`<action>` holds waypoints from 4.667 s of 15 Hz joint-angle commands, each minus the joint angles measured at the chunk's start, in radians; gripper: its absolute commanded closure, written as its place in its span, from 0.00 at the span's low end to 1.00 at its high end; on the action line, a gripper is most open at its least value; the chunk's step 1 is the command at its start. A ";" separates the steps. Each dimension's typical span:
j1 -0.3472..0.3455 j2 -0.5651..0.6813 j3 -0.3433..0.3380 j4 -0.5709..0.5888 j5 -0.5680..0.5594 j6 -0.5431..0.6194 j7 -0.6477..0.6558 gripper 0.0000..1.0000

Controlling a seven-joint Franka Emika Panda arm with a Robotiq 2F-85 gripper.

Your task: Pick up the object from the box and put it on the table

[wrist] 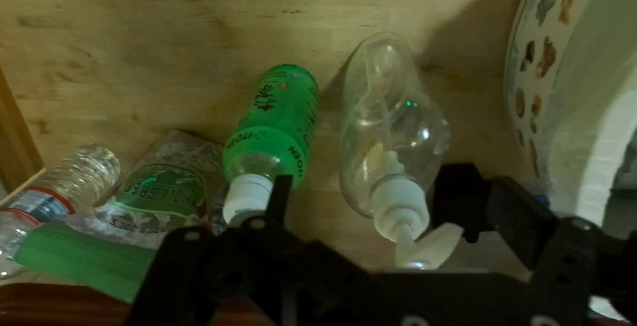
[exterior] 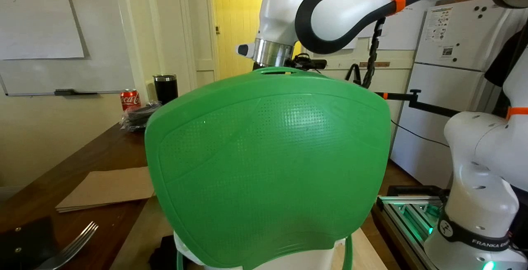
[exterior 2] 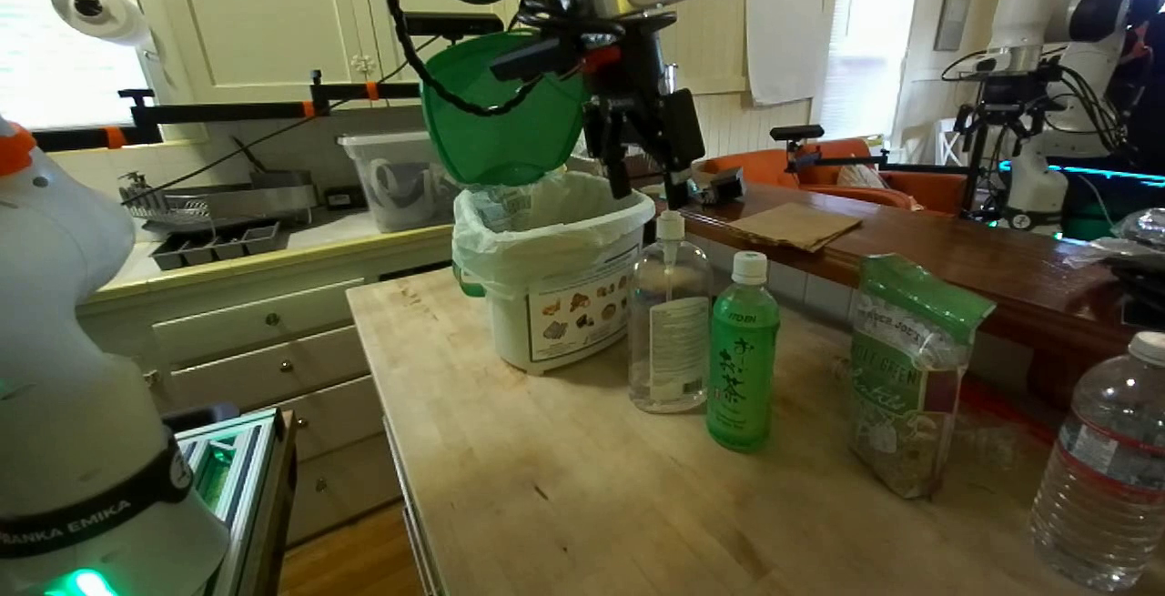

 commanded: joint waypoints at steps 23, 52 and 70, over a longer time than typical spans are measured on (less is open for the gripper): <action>0.100 0.012 0.031 0.043 0.158 -0.051 -0.470 0.00; 0.176 0.070 0.115 0.047 0.166 -0.160 -0.542 0.00; 0.169 0.170 0.143 0.001 0.308 -0.047 -0.482 0.00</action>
